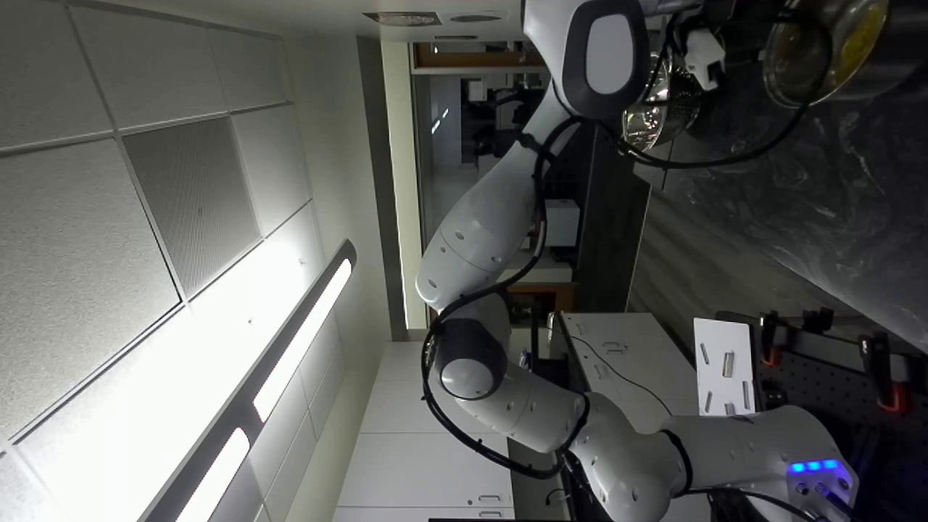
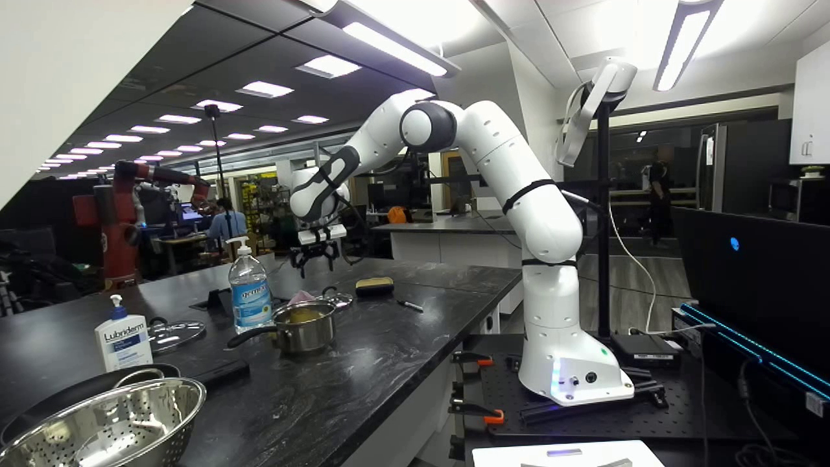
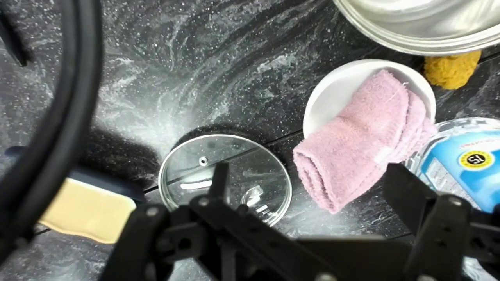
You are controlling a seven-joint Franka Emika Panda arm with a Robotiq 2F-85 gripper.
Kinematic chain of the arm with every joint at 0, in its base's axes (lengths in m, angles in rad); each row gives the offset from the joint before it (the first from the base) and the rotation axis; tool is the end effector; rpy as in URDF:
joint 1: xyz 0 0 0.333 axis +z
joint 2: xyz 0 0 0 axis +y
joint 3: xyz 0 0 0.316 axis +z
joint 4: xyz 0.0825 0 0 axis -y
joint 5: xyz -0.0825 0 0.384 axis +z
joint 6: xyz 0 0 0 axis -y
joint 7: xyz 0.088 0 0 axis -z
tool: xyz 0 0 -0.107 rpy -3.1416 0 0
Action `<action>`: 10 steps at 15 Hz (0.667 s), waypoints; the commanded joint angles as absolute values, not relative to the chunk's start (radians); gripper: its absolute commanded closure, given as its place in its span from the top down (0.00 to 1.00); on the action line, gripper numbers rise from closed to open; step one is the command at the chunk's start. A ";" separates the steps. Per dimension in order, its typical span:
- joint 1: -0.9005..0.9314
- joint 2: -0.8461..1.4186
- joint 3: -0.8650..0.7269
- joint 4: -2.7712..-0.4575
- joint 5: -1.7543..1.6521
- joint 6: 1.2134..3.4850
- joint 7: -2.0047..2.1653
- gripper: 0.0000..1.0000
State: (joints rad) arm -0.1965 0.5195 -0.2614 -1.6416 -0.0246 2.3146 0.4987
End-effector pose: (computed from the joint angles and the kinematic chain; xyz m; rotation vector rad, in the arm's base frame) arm 0.6350 -0.2868 0.3392 2.6932 -1.2966 0.2588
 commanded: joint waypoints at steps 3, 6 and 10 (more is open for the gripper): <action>-0.213 0.632 -0.278 -1.535 0.002 2.340 0.511 1.00; -0.225 0.696 -0.282 -1.483 0.010 2.412 0.508 1.00; -0.254 0.771 -0.261 -1.406 0.050 2.456 0.473 1.00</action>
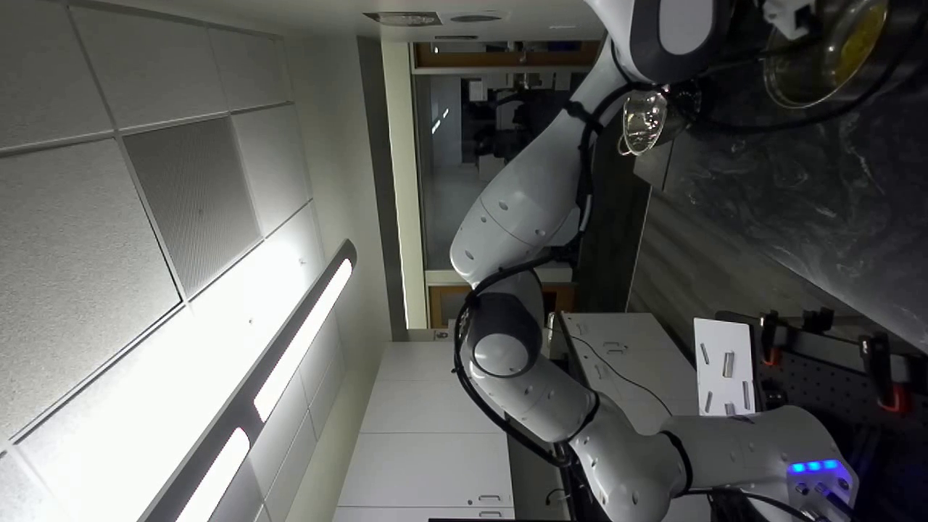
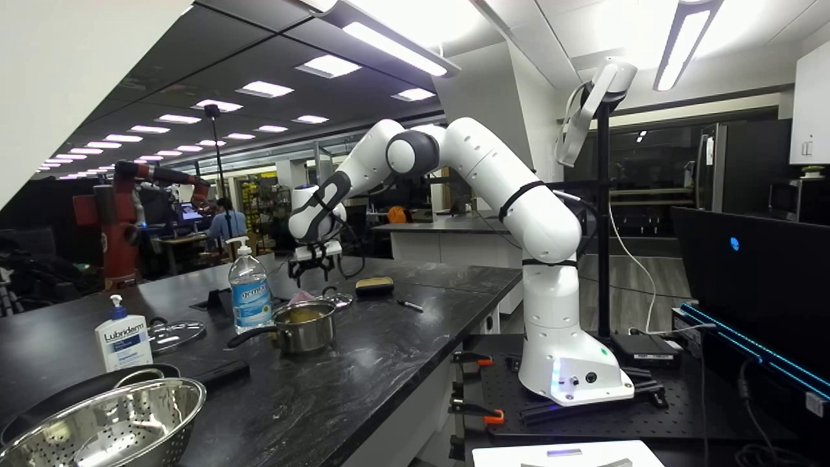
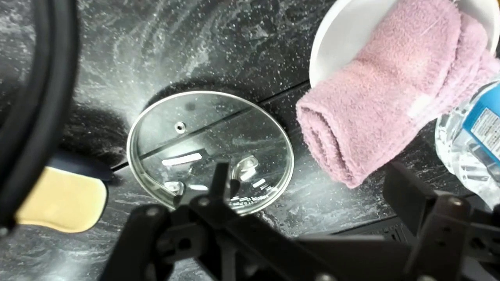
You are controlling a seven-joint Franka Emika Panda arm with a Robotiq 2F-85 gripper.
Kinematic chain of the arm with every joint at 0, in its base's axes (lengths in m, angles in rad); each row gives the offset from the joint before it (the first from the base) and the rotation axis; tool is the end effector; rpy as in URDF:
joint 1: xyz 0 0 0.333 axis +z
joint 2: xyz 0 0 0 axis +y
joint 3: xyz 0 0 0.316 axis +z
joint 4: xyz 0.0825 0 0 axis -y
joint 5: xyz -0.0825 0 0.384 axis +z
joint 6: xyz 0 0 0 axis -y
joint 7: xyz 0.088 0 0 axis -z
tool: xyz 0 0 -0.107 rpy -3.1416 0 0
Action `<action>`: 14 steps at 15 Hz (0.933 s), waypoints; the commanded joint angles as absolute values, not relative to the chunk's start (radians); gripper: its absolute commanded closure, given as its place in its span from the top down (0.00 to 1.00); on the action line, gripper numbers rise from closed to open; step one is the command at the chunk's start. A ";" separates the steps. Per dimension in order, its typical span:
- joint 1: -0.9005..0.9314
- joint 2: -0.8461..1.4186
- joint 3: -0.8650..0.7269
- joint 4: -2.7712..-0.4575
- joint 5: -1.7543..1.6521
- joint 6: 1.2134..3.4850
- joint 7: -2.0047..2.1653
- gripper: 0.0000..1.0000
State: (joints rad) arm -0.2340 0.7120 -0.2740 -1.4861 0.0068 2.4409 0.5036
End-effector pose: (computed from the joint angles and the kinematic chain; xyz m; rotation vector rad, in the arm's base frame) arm 0.6654 -0.3245 0.2916 2.6394 -1.3216 0.3962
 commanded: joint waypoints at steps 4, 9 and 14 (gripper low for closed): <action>-0.286 0.826 -0.214 -1.340 0.101 2.447 0.381 1.00; -0.298 0.874 -0.186 -1.281 0.121 2.428 0.325 0.75; -0.297 0.901 -0.182 -1.245 0.122 2.417 0.322 0.44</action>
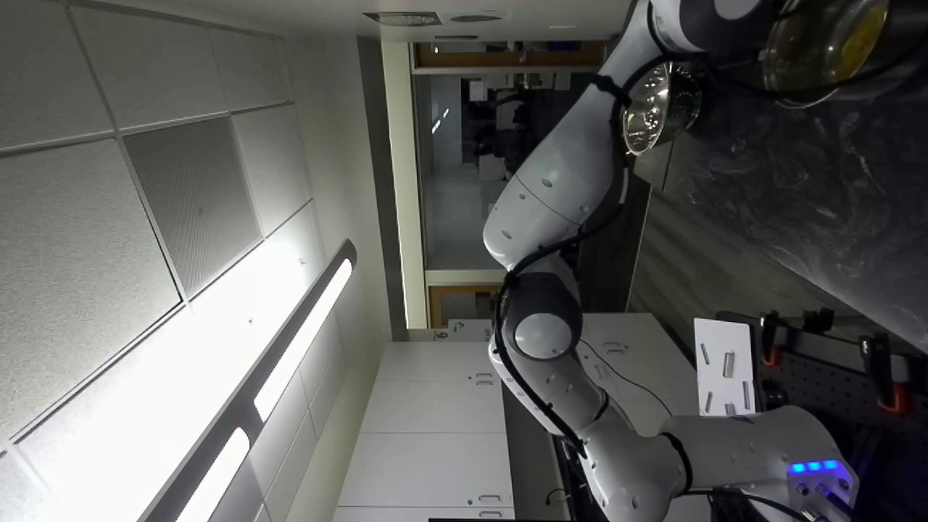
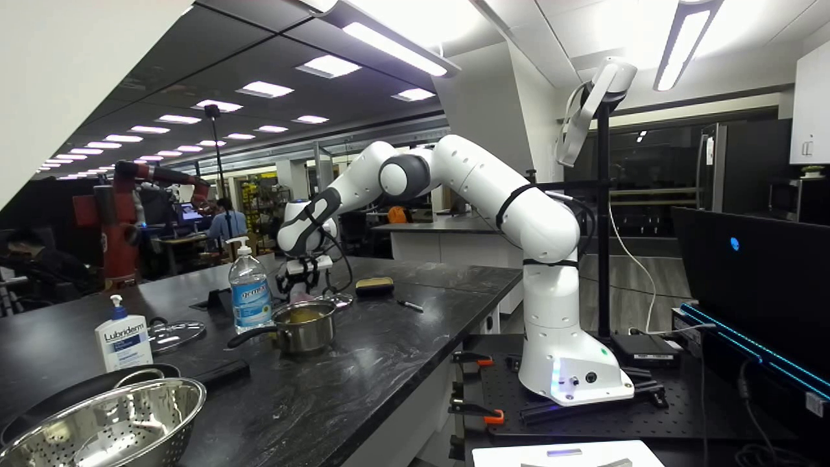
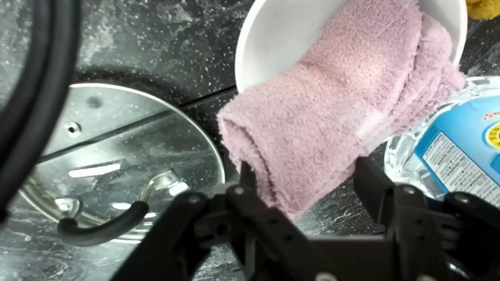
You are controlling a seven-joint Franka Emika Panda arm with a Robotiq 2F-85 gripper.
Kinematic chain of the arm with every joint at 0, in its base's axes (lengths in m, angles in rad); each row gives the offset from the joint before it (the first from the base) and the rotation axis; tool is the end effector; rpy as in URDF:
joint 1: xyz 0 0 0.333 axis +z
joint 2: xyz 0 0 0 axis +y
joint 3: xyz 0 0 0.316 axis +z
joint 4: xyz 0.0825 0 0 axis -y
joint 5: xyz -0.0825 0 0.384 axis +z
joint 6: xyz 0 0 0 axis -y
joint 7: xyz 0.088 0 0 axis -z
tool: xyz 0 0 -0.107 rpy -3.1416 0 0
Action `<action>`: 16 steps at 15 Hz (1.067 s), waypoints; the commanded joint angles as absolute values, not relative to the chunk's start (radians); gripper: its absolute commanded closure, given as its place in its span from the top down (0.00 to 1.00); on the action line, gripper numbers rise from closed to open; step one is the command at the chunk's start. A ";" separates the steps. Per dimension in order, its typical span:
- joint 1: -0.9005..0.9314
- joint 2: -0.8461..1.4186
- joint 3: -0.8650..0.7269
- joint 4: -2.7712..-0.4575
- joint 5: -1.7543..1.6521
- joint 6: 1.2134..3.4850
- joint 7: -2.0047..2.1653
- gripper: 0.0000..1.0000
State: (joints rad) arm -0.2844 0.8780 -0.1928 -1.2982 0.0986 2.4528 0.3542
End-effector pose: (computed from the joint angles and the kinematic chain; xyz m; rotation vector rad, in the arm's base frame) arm 0.7047 -0.3185 0.2498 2.7846 -1.1910 0.4388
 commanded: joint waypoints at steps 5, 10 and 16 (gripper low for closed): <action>-0.287 0.900 -0.193 -1.233 0.114 2.414 0.339 0.07; -0.278 0.873 -0.197 -1.238 0.107 2.412 0.339 0.03; -0.257 0.824 -0.199 -1.237 0.099 2.376 0.343 0.03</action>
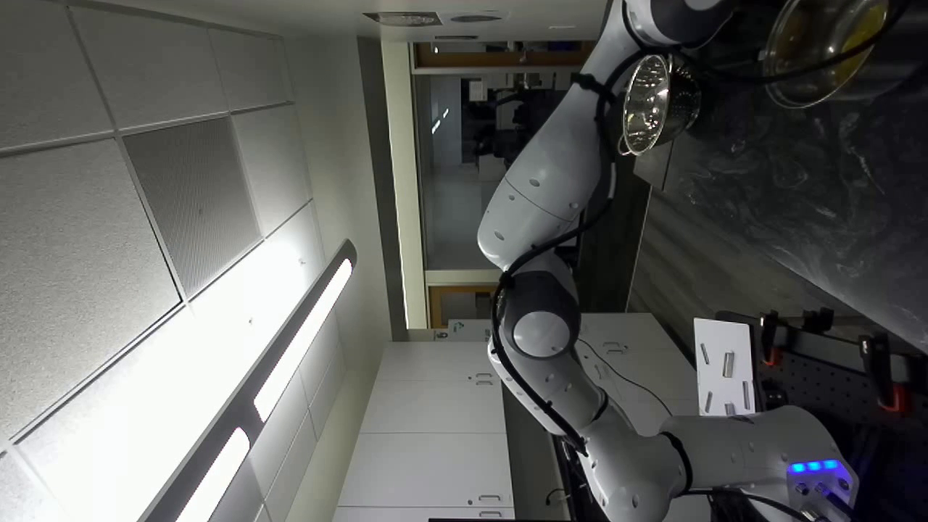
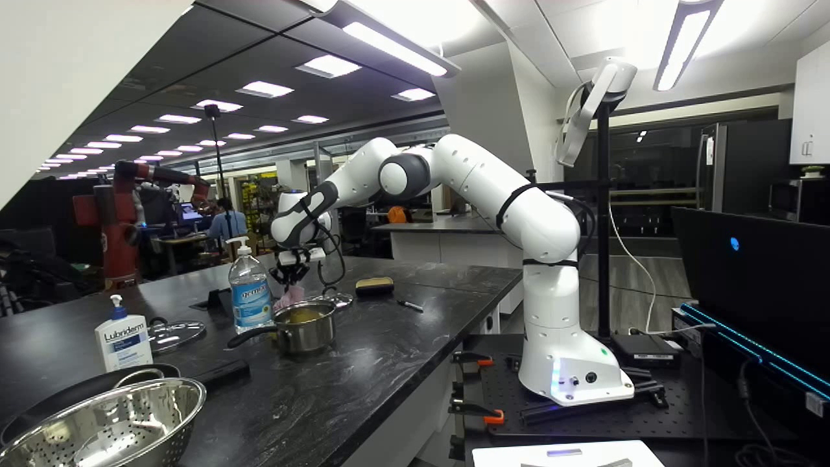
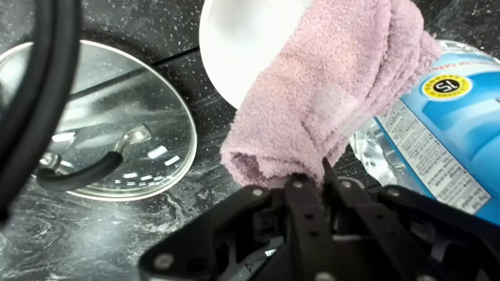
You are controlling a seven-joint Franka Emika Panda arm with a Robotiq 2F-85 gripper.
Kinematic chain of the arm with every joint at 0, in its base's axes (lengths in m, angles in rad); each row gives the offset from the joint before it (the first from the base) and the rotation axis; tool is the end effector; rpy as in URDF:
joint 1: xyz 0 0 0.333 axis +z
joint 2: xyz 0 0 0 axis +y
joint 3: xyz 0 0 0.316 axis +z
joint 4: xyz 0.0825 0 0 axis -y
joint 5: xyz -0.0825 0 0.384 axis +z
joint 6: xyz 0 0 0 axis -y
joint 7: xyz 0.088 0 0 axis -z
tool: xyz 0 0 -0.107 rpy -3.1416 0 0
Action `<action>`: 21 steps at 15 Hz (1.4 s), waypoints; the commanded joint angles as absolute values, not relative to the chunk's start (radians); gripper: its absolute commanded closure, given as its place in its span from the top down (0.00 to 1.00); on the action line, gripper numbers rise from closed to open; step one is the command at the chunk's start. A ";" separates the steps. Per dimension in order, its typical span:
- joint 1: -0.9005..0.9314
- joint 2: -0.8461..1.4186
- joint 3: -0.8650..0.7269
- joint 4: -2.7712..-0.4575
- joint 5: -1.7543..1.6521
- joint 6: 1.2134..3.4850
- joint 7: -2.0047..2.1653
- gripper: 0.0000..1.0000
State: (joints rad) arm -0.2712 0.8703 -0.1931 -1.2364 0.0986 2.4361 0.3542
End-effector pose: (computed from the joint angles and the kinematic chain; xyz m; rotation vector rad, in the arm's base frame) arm 0.7217 -0.3099 0.2835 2.7882 -1.1618 0.5196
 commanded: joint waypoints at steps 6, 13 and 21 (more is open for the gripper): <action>-0.219 0.777 -0.223 -1.201 0.055 2.299 0.371 0.03; -0.141 0.674 -0.258 -1.268 -0.021 2.267 0.414 0.03; -0.090 0.525 -0.242 -1.408 -0.055 2.249 0.412 0.03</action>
